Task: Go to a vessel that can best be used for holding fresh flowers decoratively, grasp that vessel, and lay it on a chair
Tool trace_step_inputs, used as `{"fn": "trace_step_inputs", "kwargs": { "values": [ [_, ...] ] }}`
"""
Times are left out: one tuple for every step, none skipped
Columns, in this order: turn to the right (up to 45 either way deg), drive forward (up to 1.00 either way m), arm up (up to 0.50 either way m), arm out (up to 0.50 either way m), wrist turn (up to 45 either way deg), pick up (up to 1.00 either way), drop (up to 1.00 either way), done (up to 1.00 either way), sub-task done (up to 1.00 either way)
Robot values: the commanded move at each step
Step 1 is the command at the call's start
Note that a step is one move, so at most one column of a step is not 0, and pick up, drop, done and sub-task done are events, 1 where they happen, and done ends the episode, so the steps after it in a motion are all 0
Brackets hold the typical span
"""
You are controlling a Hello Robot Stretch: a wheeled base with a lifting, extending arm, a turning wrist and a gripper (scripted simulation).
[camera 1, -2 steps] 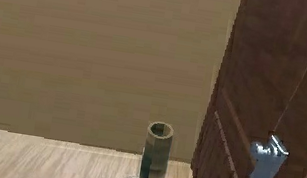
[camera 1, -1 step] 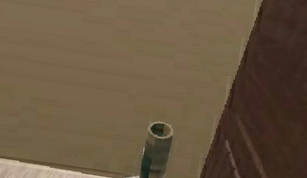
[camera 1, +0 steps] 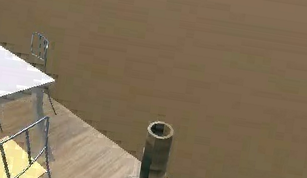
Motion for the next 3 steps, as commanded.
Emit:
{"fn": "trace_step_inputs", "kwargs": {
  "values": [
    [0.0, 0.7, 0.0, 0.0, 0.0, 0.0, 0.0, 0.0, 0.0],
    [45.0, 0.0, 0.0, 0.0, 0.0, 0.0, 0.0, 0.0, 0.0],
    [45.0, 0.0, 0.0, 0.0, 0.0, 0.0, 0.0, 0.0, 0.0]
  ]
}}
